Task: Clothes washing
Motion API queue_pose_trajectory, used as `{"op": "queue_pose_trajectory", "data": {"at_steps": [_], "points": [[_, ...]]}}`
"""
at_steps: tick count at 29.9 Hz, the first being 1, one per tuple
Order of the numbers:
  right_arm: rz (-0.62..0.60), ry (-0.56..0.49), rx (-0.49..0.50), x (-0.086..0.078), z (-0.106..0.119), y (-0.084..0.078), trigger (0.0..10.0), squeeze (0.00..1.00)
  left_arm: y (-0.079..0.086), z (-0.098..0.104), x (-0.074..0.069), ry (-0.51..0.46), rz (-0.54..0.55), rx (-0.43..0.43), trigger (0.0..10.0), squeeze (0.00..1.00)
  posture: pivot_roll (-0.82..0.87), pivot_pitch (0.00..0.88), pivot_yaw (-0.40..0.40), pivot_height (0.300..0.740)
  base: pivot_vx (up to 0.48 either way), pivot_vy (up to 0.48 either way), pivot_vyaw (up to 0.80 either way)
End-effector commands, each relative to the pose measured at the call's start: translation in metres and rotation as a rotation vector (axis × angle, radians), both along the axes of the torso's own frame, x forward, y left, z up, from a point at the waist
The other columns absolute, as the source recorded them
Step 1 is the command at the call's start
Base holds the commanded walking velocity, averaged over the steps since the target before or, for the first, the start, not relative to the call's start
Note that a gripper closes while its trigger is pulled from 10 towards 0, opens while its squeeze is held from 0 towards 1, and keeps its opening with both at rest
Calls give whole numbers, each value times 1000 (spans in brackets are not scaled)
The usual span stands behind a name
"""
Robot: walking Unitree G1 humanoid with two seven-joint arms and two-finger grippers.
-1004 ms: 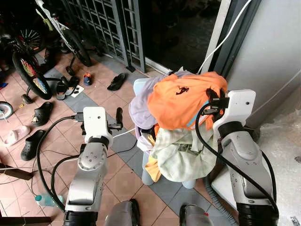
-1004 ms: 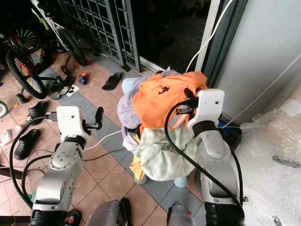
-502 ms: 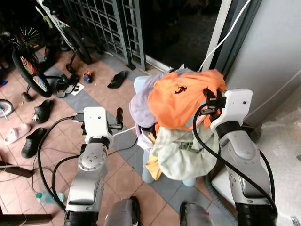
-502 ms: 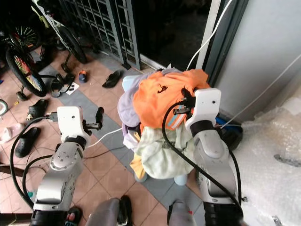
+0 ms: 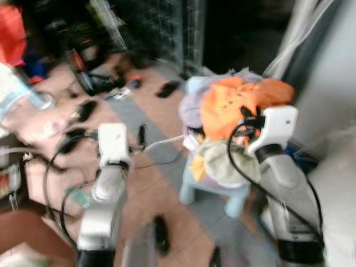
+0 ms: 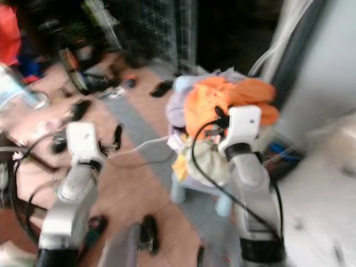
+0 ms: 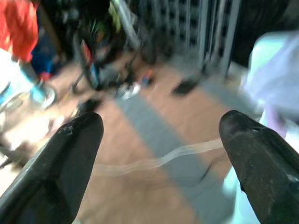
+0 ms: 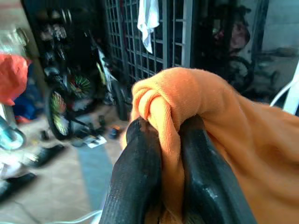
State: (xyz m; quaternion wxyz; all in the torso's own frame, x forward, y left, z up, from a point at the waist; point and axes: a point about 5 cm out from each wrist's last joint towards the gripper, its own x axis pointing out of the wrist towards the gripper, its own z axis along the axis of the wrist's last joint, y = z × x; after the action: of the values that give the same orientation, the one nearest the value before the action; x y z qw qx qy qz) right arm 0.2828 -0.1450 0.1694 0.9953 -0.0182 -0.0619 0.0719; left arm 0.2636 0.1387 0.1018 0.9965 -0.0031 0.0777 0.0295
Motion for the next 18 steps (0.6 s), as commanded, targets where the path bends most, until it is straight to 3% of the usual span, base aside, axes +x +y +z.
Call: {"op": "queue_pose_trajectory", "data": {"at_steps": [1,10,18], "points": [[-11,-10,-4,0,2,-2,10000,0,-4,16,7,-71,-33,-7,10000,0,-39,109,101,740,0,0,-800],[-25,-20,-19,2,4,-3,10000,0,-5,18,7,-96,-62,-27,10000,0,-42,108,99,740,0,0,-89],[-70,-30,-39,4,6,-9,10000,0,-6,17,7,-92,-66,-31,10000,0,-47,110,100,740,0,-280,-800]]}}
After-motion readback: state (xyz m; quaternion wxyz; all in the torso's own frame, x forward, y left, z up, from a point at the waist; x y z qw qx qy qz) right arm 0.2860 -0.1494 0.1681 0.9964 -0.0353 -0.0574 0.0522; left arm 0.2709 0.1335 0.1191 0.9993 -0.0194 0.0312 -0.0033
